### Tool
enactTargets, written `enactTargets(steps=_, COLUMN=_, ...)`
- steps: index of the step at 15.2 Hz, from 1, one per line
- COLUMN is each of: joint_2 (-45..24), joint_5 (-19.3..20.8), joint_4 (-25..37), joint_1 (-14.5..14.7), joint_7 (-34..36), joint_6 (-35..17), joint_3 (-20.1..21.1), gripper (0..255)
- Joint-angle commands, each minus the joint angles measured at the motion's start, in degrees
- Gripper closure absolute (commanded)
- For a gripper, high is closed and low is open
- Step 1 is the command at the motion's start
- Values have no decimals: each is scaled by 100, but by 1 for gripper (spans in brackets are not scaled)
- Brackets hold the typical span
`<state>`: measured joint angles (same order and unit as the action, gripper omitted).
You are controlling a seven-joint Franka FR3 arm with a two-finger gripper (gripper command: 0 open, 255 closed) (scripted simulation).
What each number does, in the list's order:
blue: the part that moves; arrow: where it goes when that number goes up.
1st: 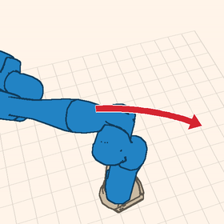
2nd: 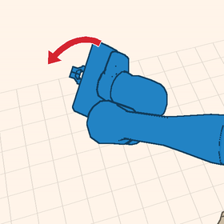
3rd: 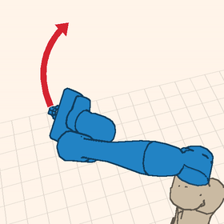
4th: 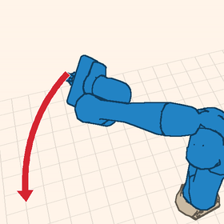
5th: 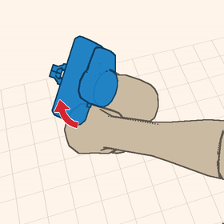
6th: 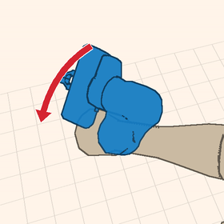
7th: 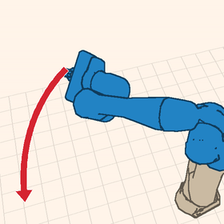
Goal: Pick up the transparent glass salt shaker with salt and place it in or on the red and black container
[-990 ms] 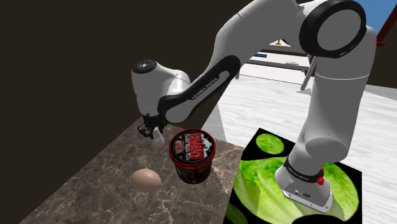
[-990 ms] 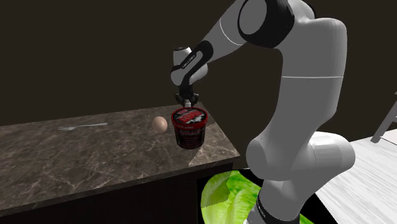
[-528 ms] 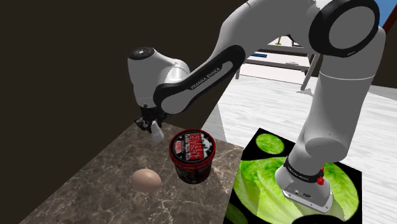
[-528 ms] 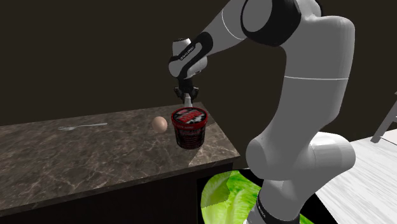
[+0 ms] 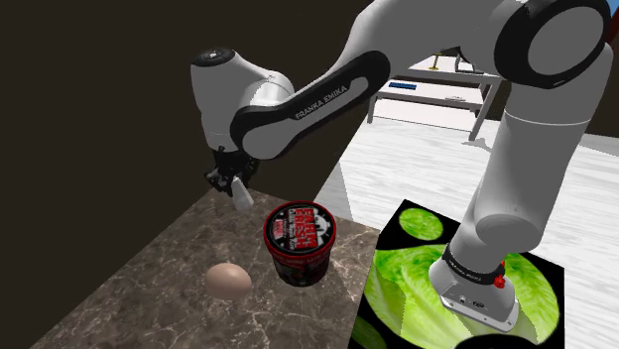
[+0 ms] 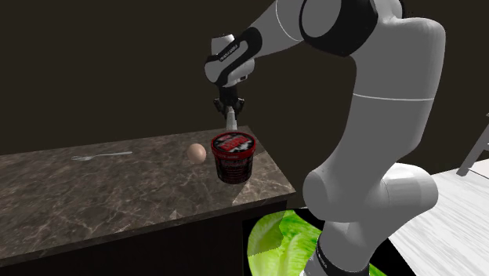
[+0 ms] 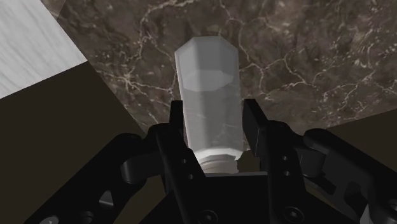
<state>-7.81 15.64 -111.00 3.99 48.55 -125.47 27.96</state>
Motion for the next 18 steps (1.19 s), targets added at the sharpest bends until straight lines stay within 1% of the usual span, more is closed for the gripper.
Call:
enactTargets(steps=1, joint_2=67, joint_5=-63, joint_4=77, joint_1=-10, joint_7=-60, joint_6=132, joint_3=9, gripper=255)
enactTargets(steps=18, joint_2=331, joint_5=-349, joint_4=1086, joint_1=-19, joint_7=-390, joint_6=1339, joint_3=51, gripper=255)
